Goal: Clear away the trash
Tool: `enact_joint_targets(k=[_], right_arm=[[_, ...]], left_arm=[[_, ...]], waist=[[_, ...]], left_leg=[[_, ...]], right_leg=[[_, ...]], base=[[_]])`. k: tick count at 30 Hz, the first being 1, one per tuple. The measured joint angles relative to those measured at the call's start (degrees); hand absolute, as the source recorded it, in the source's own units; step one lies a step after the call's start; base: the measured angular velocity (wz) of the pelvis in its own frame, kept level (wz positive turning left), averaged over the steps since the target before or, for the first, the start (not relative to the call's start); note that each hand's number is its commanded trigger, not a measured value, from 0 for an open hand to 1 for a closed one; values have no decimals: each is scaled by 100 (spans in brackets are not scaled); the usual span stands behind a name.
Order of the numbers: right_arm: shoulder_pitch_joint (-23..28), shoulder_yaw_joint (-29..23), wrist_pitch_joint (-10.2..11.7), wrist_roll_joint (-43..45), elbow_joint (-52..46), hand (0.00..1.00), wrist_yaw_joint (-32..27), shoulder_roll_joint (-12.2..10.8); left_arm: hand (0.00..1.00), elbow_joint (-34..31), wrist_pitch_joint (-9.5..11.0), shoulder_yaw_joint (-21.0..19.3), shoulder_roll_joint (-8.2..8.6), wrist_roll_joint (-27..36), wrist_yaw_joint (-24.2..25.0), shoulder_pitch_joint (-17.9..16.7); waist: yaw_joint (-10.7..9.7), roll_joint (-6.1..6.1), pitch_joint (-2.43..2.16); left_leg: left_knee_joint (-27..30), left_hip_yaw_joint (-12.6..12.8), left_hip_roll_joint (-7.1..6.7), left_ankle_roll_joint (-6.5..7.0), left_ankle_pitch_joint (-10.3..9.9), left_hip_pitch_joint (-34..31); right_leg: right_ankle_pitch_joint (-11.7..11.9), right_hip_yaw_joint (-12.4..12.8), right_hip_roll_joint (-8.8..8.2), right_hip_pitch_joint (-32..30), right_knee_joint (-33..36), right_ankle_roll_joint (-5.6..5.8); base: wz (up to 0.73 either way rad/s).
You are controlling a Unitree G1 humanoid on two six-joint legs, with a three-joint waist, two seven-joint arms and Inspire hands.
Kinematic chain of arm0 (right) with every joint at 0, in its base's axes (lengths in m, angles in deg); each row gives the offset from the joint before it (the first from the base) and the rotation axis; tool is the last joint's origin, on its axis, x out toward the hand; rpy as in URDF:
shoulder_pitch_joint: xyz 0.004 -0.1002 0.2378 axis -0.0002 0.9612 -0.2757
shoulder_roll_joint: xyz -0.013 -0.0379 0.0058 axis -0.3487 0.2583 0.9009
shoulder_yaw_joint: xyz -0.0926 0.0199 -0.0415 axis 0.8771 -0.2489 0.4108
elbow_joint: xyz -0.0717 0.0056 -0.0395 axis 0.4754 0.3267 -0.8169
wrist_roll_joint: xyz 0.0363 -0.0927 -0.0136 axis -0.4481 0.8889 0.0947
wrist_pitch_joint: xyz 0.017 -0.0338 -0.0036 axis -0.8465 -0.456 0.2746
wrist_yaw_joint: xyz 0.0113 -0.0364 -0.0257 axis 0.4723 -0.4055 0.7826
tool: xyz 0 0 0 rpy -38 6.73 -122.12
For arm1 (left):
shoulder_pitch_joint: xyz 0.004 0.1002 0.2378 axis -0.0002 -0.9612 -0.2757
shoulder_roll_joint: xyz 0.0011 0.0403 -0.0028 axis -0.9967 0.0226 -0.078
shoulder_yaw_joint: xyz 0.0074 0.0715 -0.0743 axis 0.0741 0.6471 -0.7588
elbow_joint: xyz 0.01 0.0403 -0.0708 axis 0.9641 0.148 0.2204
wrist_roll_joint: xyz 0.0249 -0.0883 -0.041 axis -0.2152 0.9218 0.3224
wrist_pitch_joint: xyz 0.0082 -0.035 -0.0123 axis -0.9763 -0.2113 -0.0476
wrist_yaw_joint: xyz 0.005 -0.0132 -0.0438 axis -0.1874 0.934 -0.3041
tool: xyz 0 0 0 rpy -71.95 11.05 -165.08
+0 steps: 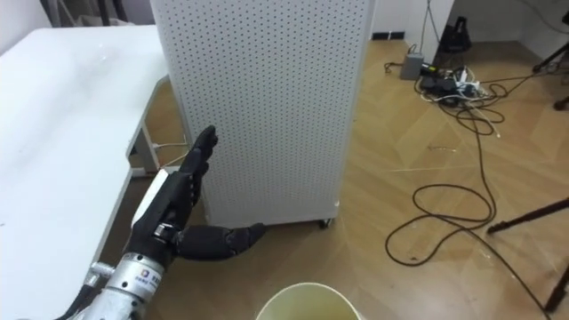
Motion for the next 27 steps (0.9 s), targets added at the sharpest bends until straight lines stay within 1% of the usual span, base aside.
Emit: enact_joint_targets(k=[5,9,12,14,15,16,17,19,21,22,25,27], right_arm=[[112,0,-17,3,8,100,25,-7],[114,-6,-27,38,9,100,20,-7],[114,-9,-35,9,9,100,-6,-5],[113,-8,-35,-3,9,100,1,-20],[111,-8,-35,-3,9,100,7,-27],[108,-12,-35,54,10,100,48,-40],[109,-12,-35,148,15,100,124,-41],[105,-11,-35,235,17,100,173,-55],[106,-12,-36,236,34,100,179,-58],[109,-14,-39,234,34,100,181,-71],[87,-14,-45,240,34,100,204,-78],[75,-13,-45,246,34,100,263,-78]], left_arm=[[0,-196,28,-7,-45,-64,-143,2],[0,-369,37,-7,-51,-236,-169,5],[0,-373,37,-6,-115,-229,-177,8],[0,-373,38,-7,-167,-231,-211,6],[0,-372,37,-9,-166,-239,-256,6],[0,-371,37,-77,-145,-336,-301,0],[0,-372,41,-188,-140,-433,-303,-11],[0,-370,62,-351,-154,-466,-371,-16],[0,-367,120,-433,-144,-467,-460,-31],[0,-366,135,-458,-135,-504,-522,-34],[0,-365,141,-468,-116,-611,-653,-34],[0,-348,145,-504,-101,-612,-719,-43]], waist=[[-11,11,2],[-40,34,0],[-68,89,7],[-19,109,8],[-7,107,9],[53,99,15],[154,90,22],[172,93,25],[152,104,33],[159,85,43],[292,64,34],[347,50,34]], left_leg=[[-10,0,-13,2,-15,143],[-10,22,-15,3,-31,154],[-9,48,-16,17,-56,194],[-10,148,-19,19,-57,215],[-10,183,-19,19,-57,215],[-10,278,-20,25,-64,235],[-12,411,-20,34,-74,269],[-15,494,-18,26,-103,269],[-44,497,-7,23,-167,265],[-52,505,-11,26,-192,243],[23,629,28,20,-224,169],[95,705,64,-4,-268,124]], right_leg=[[16,238,42,75,24,8],[15,252,40,67,37,9],[11,242,33,80,87,16],[9,253,27,46,126,17],[6,258,25,8,158,15],[-11,254,24,-94,252,6],[-22,254,18,-125,336,-9],[-42,254,9,-201,401,-10],[-49,253,24,-259,453,-5],[-51,260,22,-309,498,-3],[-1,235,38,-405,550,-30],[-29,102,32,-545,706,-69]], base=[[-23],[-7],[0],[-10],[-24],[-42],[-47],[-27],[-6],[-14],[-22],[-29]])
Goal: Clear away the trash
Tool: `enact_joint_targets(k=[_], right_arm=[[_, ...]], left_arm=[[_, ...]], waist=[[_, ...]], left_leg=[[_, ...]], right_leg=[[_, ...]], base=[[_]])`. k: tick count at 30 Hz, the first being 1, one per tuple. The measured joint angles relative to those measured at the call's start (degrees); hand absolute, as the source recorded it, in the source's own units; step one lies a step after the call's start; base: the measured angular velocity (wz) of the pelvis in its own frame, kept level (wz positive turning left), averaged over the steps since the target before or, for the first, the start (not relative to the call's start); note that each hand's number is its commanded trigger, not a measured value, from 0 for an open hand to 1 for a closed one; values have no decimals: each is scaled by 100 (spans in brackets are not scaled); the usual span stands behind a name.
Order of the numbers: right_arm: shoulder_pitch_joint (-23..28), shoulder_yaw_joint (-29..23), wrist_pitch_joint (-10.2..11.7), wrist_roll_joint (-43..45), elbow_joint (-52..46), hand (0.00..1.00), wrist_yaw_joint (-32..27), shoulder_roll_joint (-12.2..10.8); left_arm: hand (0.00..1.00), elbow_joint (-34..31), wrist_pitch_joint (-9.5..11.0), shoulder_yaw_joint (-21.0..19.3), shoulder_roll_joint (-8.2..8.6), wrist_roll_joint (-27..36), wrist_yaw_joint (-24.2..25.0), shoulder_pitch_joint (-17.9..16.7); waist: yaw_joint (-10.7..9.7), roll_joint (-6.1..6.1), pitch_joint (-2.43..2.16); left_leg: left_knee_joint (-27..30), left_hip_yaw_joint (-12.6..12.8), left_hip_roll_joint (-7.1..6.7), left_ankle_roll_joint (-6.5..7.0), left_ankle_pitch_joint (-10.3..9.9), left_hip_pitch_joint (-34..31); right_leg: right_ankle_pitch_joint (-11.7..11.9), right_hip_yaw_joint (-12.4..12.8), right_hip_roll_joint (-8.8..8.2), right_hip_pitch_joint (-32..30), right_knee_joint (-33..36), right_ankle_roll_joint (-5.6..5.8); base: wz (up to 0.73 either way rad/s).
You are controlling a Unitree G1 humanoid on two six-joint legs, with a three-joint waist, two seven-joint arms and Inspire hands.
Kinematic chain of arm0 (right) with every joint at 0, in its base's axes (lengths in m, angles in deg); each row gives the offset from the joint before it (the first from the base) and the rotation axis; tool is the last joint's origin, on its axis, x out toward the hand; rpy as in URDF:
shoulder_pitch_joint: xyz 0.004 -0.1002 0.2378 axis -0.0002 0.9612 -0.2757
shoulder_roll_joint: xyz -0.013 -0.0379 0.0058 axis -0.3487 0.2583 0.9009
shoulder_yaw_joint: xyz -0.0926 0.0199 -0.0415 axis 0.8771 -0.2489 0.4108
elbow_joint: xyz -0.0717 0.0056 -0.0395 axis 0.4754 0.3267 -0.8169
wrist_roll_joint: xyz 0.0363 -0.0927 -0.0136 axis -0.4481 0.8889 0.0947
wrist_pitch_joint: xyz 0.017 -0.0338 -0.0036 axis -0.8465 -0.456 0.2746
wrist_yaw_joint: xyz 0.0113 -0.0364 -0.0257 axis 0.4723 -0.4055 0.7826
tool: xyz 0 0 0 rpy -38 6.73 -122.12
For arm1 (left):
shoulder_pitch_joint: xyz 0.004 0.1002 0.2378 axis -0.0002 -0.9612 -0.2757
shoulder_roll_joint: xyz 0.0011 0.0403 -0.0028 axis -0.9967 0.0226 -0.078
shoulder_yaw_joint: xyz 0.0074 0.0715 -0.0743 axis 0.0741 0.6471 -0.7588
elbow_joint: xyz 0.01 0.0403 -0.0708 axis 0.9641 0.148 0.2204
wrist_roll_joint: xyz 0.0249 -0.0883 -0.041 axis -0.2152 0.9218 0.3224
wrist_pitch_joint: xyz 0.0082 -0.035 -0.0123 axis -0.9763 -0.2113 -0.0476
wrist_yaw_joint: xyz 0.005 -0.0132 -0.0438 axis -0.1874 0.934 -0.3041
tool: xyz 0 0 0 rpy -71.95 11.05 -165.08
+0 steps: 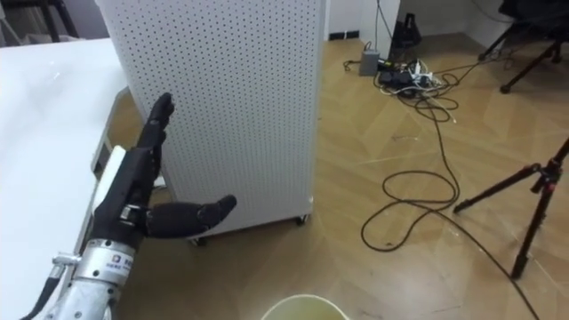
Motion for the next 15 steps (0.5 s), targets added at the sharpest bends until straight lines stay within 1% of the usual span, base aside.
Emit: enact_joint_targets(k=[1,2,3,4,5,6,7,8,9,10,11,12,13,14,15], right_arm=[[0,7,1,-14,-1,100,78,0],[11,25,1,-16,1,100,139,-15],[26,27,1,-16,0,100,165,-28],[48,43,0,-13,1,100,176,-58],[66,54,1,-13,-2,100,177,-60],[66,51,1,-8,-2,100,177,-51],[65,51,1,-16,-1,100,173,-37],[81,47,0,-16,-1,100,168,-36],[80,37,0,-16,-1,100,167,-31],[80,29,0,-26,4,100,156,8],[81,30,-3,-13,10,100,147,58],[81,29,-8,-10,10,100,138,78],[81,35,-10,-8,10,100,134,93],[85,41,-10,-10,9,100,133,95],[85,41,-10,-11,8,100,134,97]], left_arm=[[0,0,6,-48,13,2,-51,-34],[0,3,6,-105,9,5,-83,-92],[0,12,5,-127,7,18,-85,-113],[0,41,5,-170,1,59,-84,-142],[0,82,5,-181,8,61,-85,-204],[0,87,5,-170,11,55,-84,-238],[0,107,8,-149,33,59,-67,-255],[0,181,61,-118,72,155,-51,-266],[0,204,87,-91,91,220,-35,-265],[0,217,141,-21,119,296,-7,-283],[0,226,224,0,160,288,12,-347],[0,233,264,-8,166,283,12,-385],[0,263,321,-46,163,285,51,-422],[0,289,341,-75,163,278,84,-430],[0,300,341,-79,164,276,97,-438]], waist=[[87,-3,-2],[104,-2,0],[99,-8,2],[107,-76,37],[99,-92,45],[85,-60,46],[85,39,86],[37,32,98],[10,14,103],[46,-9,108],[128,-14,92],[209,-8,85],[324,9,74],[405,-1,58],[418,-10,50]], left_leg=[[190,88,70,-35,-102,-60],[547,107,182,-95,-263,-169],[797,93,245,-120,-341,-260],[1462,95,343,-142,-405,-454],[2295,46,492,-116,-380,-736],[2731,-63,581,-65,-335,-900],[3528,-364,725,48,-161,-1271],[3862,-557,628,118,-178,-1615],[3869,-562,515,192,-223,-1794],[3660,-561,236,218,-223,-2160],[3052,-525,-51,176,-157,-2405],[2639,-523,-163,164,-63,-2502],[1710,-546,-292,148,218,-2626],[911,-565,-350,123,470,-2711],[605,-585,-367,100,552,-2750]], right_leg=[[-49,-186,2,-90,104,-80],[-153,-301,23,-136,234,-161],[-223,-312,40,-148,308,-188],[-407,-253,48,-155,497,-242],[-555,-186,97,-116,629,-333],[-607,-174,148,-62,673,-365],[-688,-106,244,95,698,-445],[-800,-1,314,174,724,-479],[-842,76,333,202,722,-480],[-906,241,340,230,723,-465],[-942,410,339,275,708,-469],[-960,459,338,291,709,-487],[-1014,474,342,349,732,-555],[-1165,492,354,386,844,-578],[-1266,499,367,408,923,-579]], base=[[-48],[-44],[-27],[-18],[-21],[-14],[5],[19],[23],[-4],[-25],[-49],[-48],[-42],[-26]])
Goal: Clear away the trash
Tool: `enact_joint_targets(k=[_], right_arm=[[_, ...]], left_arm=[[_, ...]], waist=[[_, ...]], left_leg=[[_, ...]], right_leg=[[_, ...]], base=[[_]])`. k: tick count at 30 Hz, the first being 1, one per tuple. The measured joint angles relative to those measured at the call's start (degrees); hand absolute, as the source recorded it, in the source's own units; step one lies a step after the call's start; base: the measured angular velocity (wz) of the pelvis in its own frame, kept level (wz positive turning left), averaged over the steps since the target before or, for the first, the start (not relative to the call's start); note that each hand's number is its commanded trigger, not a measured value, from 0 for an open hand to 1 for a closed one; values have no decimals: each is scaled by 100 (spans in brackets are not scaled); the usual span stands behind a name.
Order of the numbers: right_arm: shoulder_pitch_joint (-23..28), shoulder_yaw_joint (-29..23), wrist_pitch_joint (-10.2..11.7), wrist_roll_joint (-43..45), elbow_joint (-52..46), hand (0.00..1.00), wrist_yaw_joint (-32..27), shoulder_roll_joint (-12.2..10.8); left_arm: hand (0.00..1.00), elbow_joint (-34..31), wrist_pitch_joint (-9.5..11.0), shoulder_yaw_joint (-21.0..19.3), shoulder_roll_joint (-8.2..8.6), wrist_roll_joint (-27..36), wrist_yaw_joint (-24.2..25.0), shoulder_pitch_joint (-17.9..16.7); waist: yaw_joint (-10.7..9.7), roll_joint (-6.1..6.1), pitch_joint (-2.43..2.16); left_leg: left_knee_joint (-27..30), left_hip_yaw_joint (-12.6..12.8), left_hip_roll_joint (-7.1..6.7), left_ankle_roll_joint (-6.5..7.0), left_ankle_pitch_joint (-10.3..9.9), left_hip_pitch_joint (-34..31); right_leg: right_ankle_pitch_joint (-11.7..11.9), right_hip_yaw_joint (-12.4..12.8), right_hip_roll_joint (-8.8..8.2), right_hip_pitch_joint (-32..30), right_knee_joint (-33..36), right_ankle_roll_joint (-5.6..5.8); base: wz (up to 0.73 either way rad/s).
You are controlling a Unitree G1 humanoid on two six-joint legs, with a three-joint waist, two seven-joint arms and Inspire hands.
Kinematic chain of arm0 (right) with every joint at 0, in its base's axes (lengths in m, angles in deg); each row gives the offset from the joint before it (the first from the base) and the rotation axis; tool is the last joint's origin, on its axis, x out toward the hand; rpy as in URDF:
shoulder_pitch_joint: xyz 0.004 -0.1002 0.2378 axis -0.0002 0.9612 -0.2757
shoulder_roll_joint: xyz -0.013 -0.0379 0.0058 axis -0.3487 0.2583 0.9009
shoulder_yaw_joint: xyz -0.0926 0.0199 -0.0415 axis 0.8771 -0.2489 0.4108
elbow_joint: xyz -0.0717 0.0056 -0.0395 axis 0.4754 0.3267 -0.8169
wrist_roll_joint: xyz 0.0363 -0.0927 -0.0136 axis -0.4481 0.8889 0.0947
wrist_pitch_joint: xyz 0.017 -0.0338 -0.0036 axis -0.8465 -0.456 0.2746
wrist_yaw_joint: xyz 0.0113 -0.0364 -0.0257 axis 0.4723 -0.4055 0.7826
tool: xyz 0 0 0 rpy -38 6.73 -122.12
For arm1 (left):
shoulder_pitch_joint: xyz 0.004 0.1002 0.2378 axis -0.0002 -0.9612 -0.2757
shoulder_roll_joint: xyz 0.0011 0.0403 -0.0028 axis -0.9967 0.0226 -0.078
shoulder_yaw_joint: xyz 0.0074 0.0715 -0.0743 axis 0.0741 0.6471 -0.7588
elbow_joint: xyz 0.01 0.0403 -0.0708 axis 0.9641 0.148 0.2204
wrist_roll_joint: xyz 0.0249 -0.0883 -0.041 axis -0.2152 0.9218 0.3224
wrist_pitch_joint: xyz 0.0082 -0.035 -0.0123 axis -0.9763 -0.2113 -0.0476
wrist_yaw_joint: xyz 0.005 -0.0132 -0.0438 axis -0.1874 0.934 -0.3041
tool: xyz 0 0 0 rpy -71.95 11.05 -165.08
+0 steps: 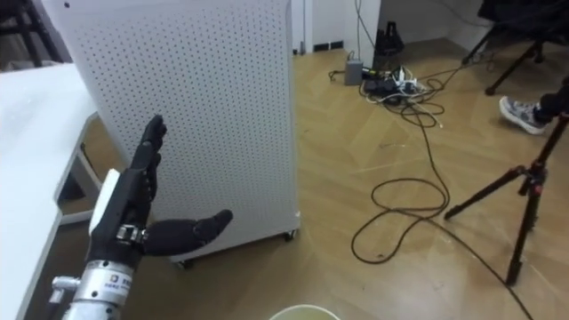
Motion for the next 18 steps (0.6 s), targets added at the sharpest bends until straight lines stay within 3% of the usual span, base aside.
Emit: enact_joint_targets(k=[1,2,3,4,5,6,7,8,9,11,12,13,14,15,17,18], right_arm=[[11,0,-2,-4,-2,100,1,3],[69,0,-3,-2,-10,100,0,18],[93,0,-18,-3,-11,100,-4,21],[107,-1,-79,1,-9,100,-16,27],[102,-9,-103,16,-12,100,-24,39],[92,-14,-103,13,-13,100,-28,49],[63,-14,-103,12,-9,100,-33,78],[51,-7,-103,8,-8,100,-61,55],[50,-5,-101,-14,-13,100,-66,44],[39,-6,-100,-27,-11,100,-99,54],[38,-6,-100,-26,-11,100,-109,50],[24,-7,-100,8,-17,100,-140,12],[7,-7,-100,19,-29,100,-176,-7],[3,-7,-100,16,-35,100,-197,-10],[7,-6,-100,-11,-39,100,-249,-20],[1,-7,-100,-11,-62,100,-249,-15]], left_arm=[[0,12,0,-2,1,2,15,-47],[0,12,0,-2,4,1,34,-122],[0,12,-1,-2,-1,0,38,-136],[0,8,0,-5,2,2,42,-138],[0,6,0,-5,6,-6,42,-148],[0,7,0,-9,5,-4,42,-152],[0,6,0,-12,-17,-1,40,-156],[0,6,3,-18,-61,4,41,-146],[0,7,4,-21,-68,8,41,-133],[0,3,9,21,-53,6,58,-51],[0,3,12,30,-48,5,76,-11],[0,3,39,27,-50,2,80,54],[0,3,51,29,-54,0,76,94],[0,4,52,36,-54,3,76,112],[0,4,56,102,-72,-49,44,203],[0,4,56,125,-86,-52,-11,233]], waist=[[-3,0,-11],[-8,-8,-82],[-21,20,-123],[-20,-54,-143],[28,-109,-151],[86,-113,-142],[177,-89,-129],[156,-114,-113],[126,-148,-97],[78,-191,-68],[63,-201,-64],[37,-253,-59],[-16,-271,-53],[-41,-258,-54],[-59,-206,-63],[-40,-188,-60]], left_leg=[[-454,-29,-6,16,85,-39],[-632,-129,0,15,193,-63],[-569,-137,-10,72,401,-85],[-296,-137,-113,198,776,-94],[-54,-128,-213,299,973,-98],[54,-108,-245,368,1031,-104],[385,-82,-308,537,1095,-150],[768,-18,-368,748,896,-196],[919,33,-426,780,737,-195],[1384,96,-635,891,163,-207],[1491,143,-658,935,37,-196],[1628,210,-746,1013,-154,-145],[1729,227,-838,1089,-309,-65],[1764,247,-853,1120,-388,-8],[1712,235,-840,1199,-656,309],[1667,196,-829,1202,-703,390]], right_leg=[[-222,4,21,94,136,18],[-446,6,27,201,260,83],[-575,13,12,271,319,111],[-806,43,-88,403,384,217],[-905,-10,-231,511,335,355],[-942,-96,-299,567,290,424],[-993,-132,-413,730,149,531],[-1053,-246,-558,949,32,647],[-1082,-311,-657,1041,11,702],[-1089,-681,-1031,1136,432,803],[-1049,-746,-1123,1080,713,877],[-892,-779,-1334,891,1382,1078],[-544,-789,-1508,659,2060,1088],[-290,-787,-1555,535,2376,1059],[881,-757,-1625,194,3160,1033],[923,-756,-1621,85,3290,1029]], base=[[-10],[0],[0],[-17],[-33],[-61],[-50],[-34],[-6],[2],[10],[16],[22],[30],[21],[0]])
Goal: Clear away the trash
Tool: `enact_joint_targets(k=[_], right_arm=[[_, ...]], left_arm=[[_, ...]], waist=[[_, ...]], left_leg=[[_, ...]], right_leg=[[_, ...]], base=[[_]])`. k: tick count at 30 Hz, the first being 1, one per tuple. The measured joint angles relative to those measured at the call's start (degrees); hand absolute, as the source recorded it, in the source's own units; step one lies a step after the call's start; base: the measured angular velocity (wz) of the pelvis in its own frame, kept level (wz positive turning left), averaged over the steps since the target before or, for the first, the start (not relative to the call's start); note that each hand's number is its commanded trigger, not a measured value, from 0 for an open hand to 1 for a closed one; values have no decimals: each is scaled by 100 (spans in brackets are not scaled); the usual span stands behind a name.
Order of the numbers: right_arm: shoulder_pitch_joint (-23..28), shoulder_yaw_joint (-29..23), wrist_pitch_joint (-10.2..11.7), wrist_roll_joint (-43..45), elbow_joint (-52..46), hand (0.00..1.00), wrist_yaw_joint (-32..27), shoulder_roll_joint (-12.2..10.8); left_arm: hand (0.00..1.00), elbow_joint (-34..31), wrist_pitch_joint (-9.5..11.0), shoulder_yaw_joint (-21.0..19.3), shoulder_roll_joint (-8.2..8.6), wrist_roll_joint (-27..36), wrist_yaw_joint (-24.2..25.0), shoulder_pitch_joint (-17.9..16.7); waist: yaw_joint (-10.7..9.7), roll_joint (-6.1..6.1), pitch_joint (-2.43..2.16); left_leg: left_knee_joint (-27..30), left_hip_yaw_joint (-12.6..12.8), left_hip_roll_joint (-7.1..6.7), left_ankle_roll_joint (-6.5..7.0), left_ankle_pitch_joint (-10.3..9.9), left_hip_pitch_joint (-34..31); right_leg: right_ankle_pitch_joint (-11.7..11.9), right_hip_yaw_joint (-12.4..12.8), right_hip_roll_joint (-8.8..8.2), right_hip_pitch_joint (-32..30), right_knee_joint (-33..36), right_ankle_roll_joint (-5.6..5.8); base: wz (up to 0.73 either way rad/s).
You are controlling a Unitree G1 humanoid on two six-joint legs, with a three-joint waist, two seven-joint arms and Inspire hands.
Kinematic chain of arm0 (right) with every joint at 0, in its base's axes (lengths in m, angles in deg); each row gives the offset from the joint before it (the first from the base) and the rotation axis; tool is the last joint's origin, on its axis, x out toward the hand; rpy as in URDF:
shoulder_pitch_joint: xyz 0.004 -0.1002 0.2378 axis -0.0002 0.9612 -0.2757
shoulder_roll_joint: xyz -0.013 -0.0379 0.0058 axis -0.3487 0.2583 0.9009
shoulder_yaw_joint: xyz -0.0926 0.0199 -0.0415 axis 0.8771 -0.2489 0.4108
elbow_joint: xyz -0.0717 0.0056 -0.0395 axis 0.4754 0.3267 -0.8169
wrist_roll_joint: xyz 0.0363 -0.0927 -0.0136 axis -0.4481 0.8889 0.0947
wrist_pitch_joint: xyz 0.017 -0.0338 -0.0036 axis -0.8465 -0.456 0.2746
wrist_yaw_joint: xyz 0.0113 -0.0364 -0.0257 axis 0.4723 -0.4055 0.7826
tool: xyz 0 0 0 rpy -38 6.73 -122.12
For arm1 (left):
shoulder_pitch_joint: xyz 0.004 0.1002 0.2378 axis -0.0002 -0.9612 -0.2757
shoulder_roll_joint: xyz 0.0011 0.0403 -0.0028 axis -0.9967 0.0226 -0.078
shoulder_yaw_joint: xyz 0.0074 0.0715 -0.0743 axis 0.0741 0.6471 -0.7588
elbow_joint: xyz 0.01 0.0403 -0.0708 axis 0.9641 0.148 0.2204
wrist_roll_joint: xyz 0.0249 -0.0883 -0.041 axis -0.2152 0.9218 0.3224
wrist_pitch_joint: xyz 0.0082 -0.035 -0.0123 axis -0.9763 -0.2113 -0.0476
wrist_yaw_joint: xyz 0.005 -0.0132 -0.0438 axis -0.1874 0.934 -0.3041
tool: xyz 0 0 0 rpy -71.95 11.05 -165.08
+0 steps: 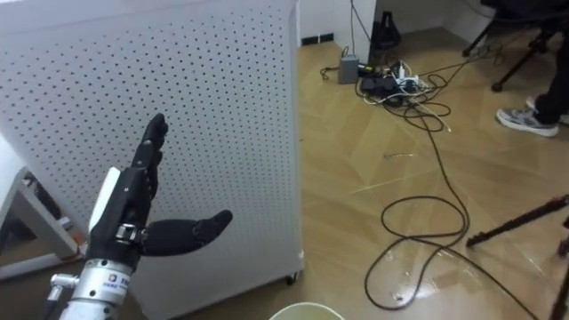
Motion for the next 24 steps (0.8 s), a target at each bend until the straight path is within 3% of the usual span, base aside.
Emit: enact_joint_targets(k=[2,3,5,7,9,10,11,15,17,24], right_arm=[[-25,-4,22,-21,-146,100,-5,27],[-26,-4,35,-30,-169,100,-5,34],[-13,-2,53,-31,-173,100,10,31],[-1,-1,54,-26,-171,100,7,31],[14,-2,66,-29,-172,100,-15,32],[48,-23,73,-32,-170,100,-50,50],[74,-22,58,-31,-125,100,-75,81],[-48,-30,59,-19,-138,100,-168,86],[-52,-44,59,-15,-226,100,-167,85],[-72,-46,114,-7,-262,100,17,66]], left_arm=[[0,2,3,13,-12,51,-131,92],[0,3,8,13,-16,51,-131,114],[0,3,15,24,-1,50,-141,153],[0,36,18,26,10,52,-151,153],[0,38,65,54,15,40,-162,129],[0,27,229,194,11,21,-169,20],[0,18,309,338,32,-43,-174,-47],[0,-166,297,421,-27,-209,-185,-114],[0,-252,153,256,-45,-427,-284,-116],[0,-544,117,-106,-94,-743,-543,-127]], waist=[[-17,117,44],[-50,143,46],[-214,207,49],[-320,238,62],[-452,253,58],[-458,237,58],[-451,271,36],[-321,253,39],[-169,256,37],[-141,258,28]], left_leg=[[-258,-166,20,-11,-48,335],[-320,-218,26,-14,-50,403],[-622,-407,35,-26,-52,729],[-802,-581,34,-67,-73,987],[-936,-823,21,-103,-93,1161],[-996,-948,0,-145,-112,1255],[-1003,-1150,19,-197,-126,1323],[-1253,-1137,175,-316,-75,1450],[-1387,-1091,271,-356,-50,1578],[-1653,-1097,402,-431,-26,1774]], right_leg=[[-453,-80,55,-575,289,-88],[-559,-77,114,-751,237,-102],[-777,-52,325,-1157,-519,-163],[-776,-28,440,-1209,-1468,-158],[-643,144,582,-1109,-2608,-166],[-200,277,662,-1042,-3259,-118],[-65,288,738,-878,-3409,-142],[-23,221,907,-590,-3799,-199],[63,215,1020,-428,-4019,-244],[228,169,1186,-126,-4420,-312]], base=[[2],[21],[38],[42],[54],[65],[63],[40],[-4],[-3]])
